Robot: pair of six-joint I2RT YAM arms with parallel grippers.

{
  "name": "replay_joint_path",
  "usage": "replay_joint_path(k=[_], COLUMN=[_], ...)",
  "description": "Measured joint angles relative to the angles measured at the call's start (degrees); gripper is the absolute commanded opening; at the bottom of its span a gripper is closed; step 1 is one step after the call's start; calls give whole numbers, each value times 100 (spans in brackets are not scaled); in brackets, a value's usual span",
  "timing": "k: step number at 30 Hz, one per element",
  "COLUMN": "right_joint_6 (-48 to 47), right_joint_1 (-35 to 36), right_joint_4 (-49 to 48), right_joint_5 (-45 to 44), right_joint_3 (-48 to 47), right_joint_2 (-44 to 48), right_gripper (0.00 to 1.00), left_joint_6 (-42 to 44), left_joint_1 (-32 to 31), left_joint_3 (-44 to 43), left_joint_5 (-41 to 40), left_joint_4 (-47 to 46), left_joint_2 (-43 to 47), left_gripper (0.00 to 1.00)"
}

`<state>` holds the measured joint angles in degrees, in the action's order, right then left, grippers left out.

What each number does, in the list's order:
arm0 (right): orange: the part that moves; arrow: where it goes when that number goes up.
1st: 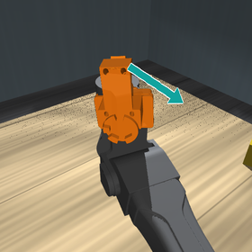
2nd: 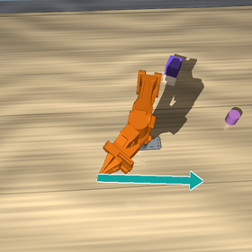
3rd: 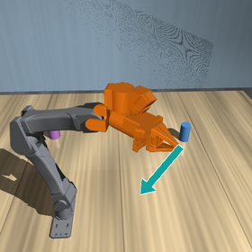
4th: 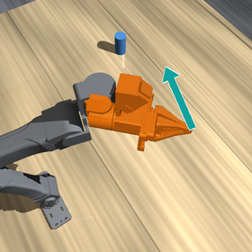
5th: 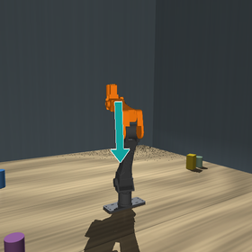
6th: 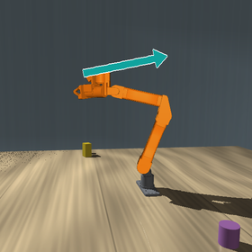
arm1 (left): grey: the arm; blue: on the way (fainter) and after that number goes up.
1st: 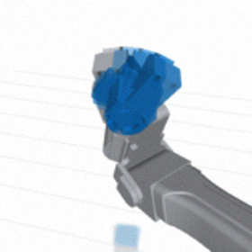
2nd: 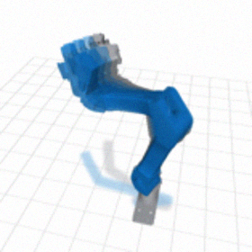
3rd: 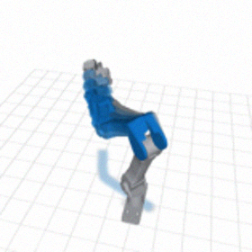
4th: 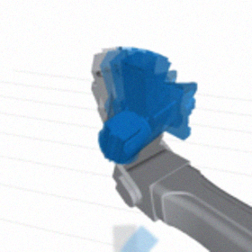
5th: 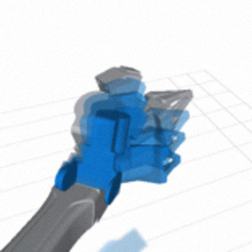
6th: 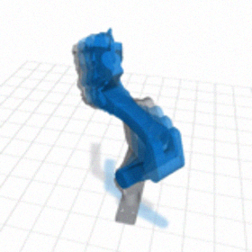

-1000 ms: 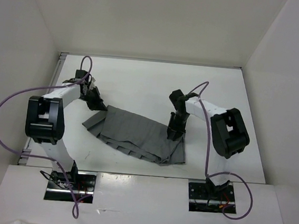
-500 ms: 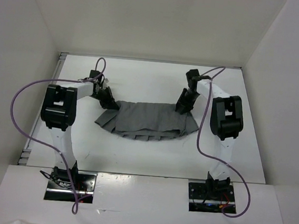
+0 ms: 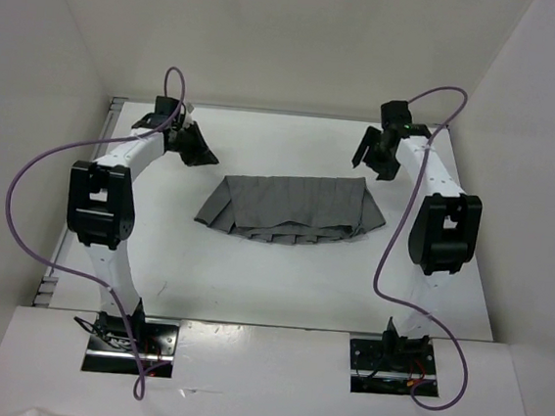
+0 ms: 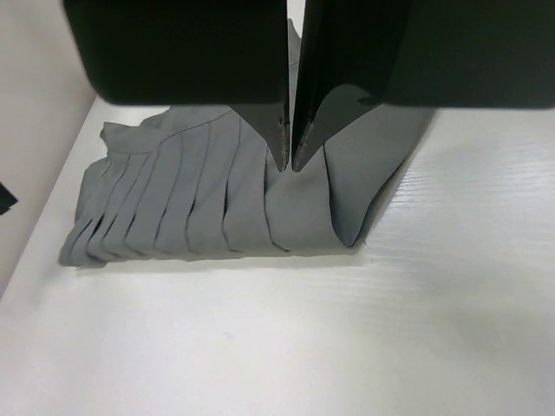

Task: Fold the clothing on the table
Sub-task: Fold the skirt

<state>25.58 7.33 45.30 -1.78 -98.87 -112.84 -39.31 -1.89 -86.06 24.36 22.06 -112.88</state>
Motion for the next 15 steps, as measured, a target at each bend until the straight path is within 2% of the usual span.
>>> replay_joint_path(k=[8,13,14,15], right_joint_6=[-415,-723,-778,-809], right_joint_1=[-695,-999,-1104,-1182], right_joint_4=[-11,-232,-313,-372], right_joint_5=[-68,656,975,1161], right_joint_3=[518,946,1062,1137], right_joint_2=[-146,-197,-197,-197], right_gripper=[77,77,78,84], left_joint_6=[20,22,24,22], left_joint_1=[219,219,219,219], left_joint_3=[-256,-256,-256,-254], left_joint_5=[26,94,116,136], left_joint_4=[192,251,251,249], left_joint_2=[155,203,214,227], left_gripper=[11,11,11,11])
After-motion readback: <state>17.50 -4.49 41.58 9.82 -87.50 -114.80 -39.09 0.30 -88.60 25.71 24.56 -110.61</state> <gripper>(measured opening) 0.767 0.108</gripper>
